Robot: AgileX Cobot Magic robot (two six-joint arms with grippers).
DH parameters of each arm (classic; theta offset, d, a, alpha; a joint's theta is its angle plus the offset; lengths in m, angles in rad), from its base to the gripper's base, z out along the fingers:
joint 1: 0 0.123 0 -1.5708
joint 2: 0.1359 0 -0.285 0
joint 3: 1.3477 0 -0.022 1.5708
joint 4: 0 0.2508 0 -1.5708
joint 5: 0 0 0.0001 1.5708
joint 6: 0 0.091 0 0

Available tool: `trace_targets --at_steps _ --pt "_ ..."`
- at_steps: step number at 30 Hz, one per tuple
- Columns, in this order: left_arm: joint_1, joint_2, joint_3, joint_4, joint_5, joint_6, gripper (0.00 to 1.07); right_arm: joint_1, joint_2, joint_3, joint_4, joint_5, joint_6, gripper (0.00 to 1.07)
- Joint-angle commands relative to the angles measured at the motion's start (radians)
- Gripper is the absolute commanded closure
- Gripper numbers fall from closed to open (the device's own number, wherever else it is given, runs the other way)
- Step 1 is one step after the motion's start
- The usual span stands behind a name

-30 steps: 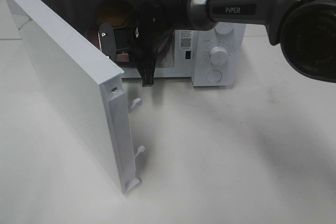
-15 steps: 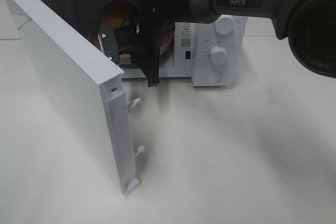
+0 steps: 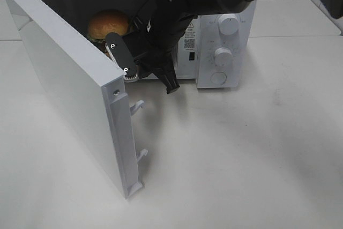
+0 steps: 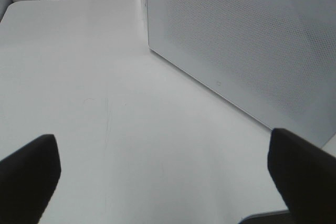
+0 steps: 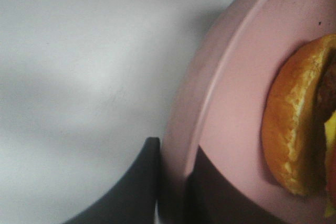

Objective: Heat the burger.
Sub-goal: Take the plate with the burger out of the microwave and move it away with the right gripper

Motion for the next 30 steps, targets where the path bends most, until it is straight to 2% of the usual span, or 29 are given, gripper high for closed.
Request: trace_targets --at_steps 1,14,30 --pt "0.003 -0.020 0.003 -0.005 -0.011 0.000 0.06 -0.016 -0.050 0.038 0.053 -0.048 -0.096 1.07" --pt "0.003 -0.020 0.003 -0.004 -0.011 0.000 0.06 -0.054 -0.168 0.163 0.200 -0.047 -0.287 1.07" --pt "0.003 -0.020 0.003 -0.004 -0.011 0.000 0.06 -0.064 -0.273 0.287 0.216 -0.054 -0.298 1.07"
